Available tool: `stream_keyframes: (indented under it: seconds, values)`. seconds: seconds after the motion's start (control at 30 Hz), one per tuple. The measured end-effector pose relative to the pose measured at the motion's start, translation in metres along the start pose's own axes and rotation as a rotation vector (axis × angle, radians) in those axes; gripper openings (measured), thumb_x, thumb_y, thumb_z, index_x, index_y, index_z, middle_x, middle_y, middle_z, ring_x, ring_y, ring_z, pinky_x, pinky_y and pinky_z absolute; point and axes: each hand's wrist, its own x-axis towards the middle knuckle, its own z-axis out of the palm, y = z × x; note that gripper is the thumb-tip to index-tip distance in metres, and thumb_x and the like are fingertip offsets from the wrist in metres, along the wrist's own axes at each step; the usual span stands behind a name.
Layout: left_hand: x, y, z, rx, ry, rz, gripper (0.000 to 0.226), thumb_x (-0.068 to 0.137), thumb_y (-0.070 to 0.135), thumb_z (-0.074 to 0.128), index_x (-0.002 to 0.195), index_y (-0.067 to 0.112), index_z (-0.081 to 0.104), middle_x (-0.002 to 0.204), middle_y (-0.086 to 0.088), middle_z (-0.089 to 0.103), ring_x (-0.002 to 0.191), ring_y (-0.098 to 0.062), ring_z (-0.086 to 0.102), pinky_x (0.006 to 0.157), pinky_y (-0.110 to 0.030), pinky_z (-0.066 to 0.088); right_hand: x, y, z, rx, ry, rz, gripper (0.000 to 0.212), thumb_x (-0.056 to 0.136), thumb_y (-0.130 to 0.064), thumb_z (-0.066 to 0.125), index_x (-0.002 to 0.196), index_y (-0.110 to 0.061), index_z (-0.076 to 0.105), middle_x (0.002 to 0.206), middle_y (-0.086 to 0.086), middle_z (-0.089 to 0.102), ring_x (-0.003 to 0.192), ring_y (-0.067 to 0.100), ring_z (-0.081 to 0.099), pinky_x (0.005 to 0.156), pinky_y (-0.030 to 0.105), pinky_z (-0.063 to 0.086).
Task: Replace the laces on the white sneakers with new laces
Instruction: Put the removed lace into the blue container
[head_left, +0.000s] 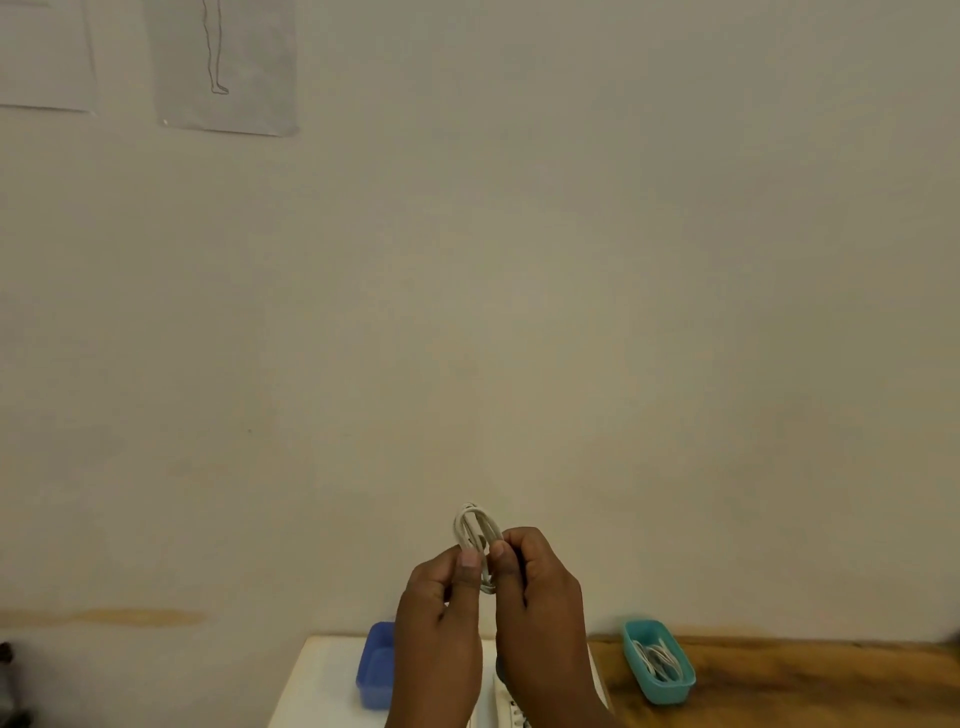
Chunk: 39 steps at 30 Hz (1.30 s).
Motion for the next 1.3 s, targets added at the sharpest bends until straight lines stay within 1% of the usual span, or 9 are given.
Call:
stream_keyframes:
  seconds: [0.13, 0.3, 0.43, 0.5, 0.67, 0.8, 0.97, 1.17, 1.3]
  values:
    - [0.003, -0.006, -0.004, 0.0, 0.018, -0.078, 0.023, 0.099, 0.034, 0.053, 0.1, 0.029, 0.075, 0.096, 0.007, 0.074, 0.093, -0.008, 0.067, 0.078, -0.018, 0.045, -0.004, 0.004, 0.005, -0.025, -0.015, 0.008, 0.02, 0.107, -0.032, 0.048, 0.089, -0.033, 0.057, 0.083, -0.018, 0.065, 0.071, 0.011, 0.061, 0.063, 0.034, 0.052]
    - [0.004, -0.008, -0.006, -0.006, 0.046, -0.118, 0.024, 0.102, 0.03, 0.051, 0.095, 0.021, 0.072, 0.085, 0.007, 0.072, 0.074, -0.01, 0.06, 0.057, -0.005, 0.044, -0.005, 0.007, 0.01, -0.005, -0.016, 0.03, 0.022, 0.107, -0.028, 0.047, 0.087, -0.03, 0.056, 0.08, -0.018, 0.065, 0.065, 0.007, 0.056, 0.057, 0.021, 0.042]
    - [0.005, -0.006, -0.005, -0.034, 0.032, -0.156, 0.028, 0.104, 0.033, 0.045, 0.096, 0.021, 0.07, 0.09, 0.004, 0.071, 0.086, -0.012, 0.063, 0.063, -0.014, 0.042, -0.006, 0.007, 0.014, 0.015, -0.011, 0.016, 0.022, 0.107, -0.028, 0.047, 0.087, -0.03, 0.056, 0.079, -0.014, 0.064, 0.063, 0.006, 0.053, 0.056, 0.021, 0.04]
    - [0.007, -0.002, -0.007, -0.033, 0.034, -0.177, 0.029, 0.105, 0.033, 0.042, 0.095, 0.022, 0.067, 0.093, 0.006, 0.069, 0.081, -0.007, 0.059, 0.059, -0.011, 0.041, -0.005, 0.008, 0.016, 0.011, -0.004, 0.004, 0.022, 0.107, -0.028, 0.047, 0.086, -0.03, 0.056, 0.076, -0.009, 0.062, 0.064, 0.008, 0.052, 0.057, 0.022, 0.04]
    - [0.02, 0.0, -0.023, 0.048, 0.055, -0.075, 0.028, 0.106, 0.034, 0.04, 0.092, 0.034, 0.064, 0.106, 0.008, 0.065, 0.099, -0.005, 0.059, 0.077, -0.019, 0.039, 0.004, 0.001, 0.025, -0.026, 0.067, -0.084, 0.017, 0.107, -0.03, 0.045, 0.092, -0.029, 0.055, 0.093, -0.015, 0.054, 0.087, 0.007, 0.055, 0.072, 0.022, 0.043]
    - [0.033, -0.002, -0.041, 0.142, 0.078, -0.007, 0.026, 0.105, 0.039, 0.04, 0.091, 0.039, 0.062, 0.108, 0.008, 0.064, 0.1, -0.01, 0.059, 0.087, -0.033, 0.048, 0.009, -0.006, 0.04, -0.001, 0.075, -0.132, 0.013, 0.107, -0.032, 0.045, 0.099, -0.034, 0.055, 0.105, -0.02, 0.049, 0.1, 0.008, 0.055, 0.086, 0.036, 0.049]
    - [0.047, -0.011, -0.064, 0.309, 0.16, 0.077, 0.025, 0.103, 0.045, 0.038, 0.088, 0.047, 0.057, 0.109, 0.012, 0.06, 0.107, -0.016, 0.054, 0.099, -0.052, 0.045, 0.012, -0.011, 0.063, -0.039, 0.046, -0.119, 0.011, 0.107, -0.033, 0.047, 0.103, -0.034, 0.058, 0.112, -0.016, 0.051, 0.109, 0.005, 0.048, 0.098, 0.034, 0.037]
    - [0.068, -0.065, -0.083, 0.367, 0.086, -0.014, 0.024, 0.102, 0.044, 0.04, 0.093, 0.043, 0.062, 0.103, 0.012, 0.064, 0.099, -0.014, 0.06, 0.091, -0.047, 0.051, 0.01, 0.024, 0.11, -0.084, -0.038, -0.011, 0.01, 0.105, -0.036, 0.049, 0.101, -0.037, 0.058, 0.112, -0.017, 0.052, 0.109, 0.005, 0.046, 0.098, 0.033, 0.033]
    - [0.082, -0.128, -0.089, 0.331, -0.035, -0.234, 0.026, 0.105, 0.031, 0.046, 0.086, 0.035, 0.064, 0.087, 0.011, 0.068, 0.088, -0.015, 0.065, 0.079, -0.028, 0.05, 0.003, 0.072, 0.148, -0.23, -0.186, 0.185, 0.012, 0.104, -0.039, 0.052, 0.101, -0.036, 0.063, 0.115, -0.015, 0.053, 0.112, 0.01, 0.047, 0.097, 0.032, 0.034]
